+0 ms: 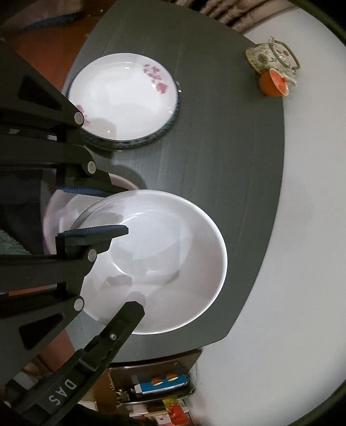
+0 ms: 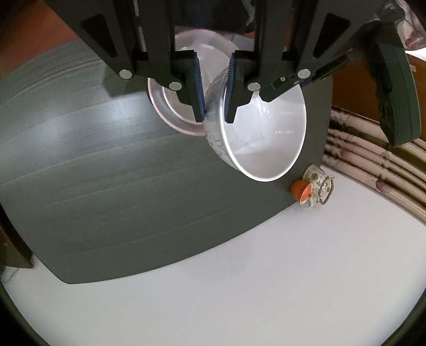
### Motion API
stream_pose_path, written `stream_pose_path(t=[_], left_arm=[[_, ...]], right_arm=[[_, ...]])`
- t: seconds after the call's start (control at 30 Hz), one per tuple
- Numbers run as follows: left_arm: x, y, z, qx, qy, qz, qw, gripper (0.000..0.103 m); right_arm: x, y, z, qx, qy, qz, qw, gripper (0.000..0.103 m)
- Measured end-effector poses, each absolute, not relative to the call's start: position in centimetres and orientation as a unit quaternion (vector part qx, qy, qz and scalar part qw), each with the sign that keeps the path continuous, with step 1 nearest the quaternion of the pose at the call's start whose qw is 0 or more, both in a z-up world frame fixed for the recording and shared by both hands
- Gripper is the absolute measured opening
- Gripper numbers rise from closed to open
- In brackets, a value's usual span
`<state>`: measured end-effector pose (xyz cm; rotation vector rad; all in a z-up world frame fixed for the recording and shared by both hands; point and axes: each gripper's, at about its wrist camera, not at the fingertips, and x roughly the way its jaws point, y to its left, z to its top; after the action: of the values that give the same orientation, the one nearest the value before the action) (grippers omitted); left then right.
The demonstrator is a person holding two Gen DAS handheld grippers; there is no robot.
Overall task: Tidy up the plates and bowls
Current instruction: 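Carry the Rabbit bowl over the pink bowl and lower it into the Dog bowl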
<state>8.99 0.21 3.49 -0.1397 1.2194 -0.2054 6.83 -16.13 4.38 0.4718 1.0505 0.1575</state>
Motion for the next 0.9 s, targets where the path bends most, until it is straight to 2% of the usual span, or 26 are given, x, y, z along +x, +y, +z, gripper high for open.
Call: stream_pose_path(t=[0.9], left_arm=[[7.5, -0.4, -2.1, -0.069, 0.626, -0.086, 0.772, 0.018]], right_arm=[[4.2, -16.6, -1.6, 0.228, 0.553, 0.05, 0.8, 0.016]])
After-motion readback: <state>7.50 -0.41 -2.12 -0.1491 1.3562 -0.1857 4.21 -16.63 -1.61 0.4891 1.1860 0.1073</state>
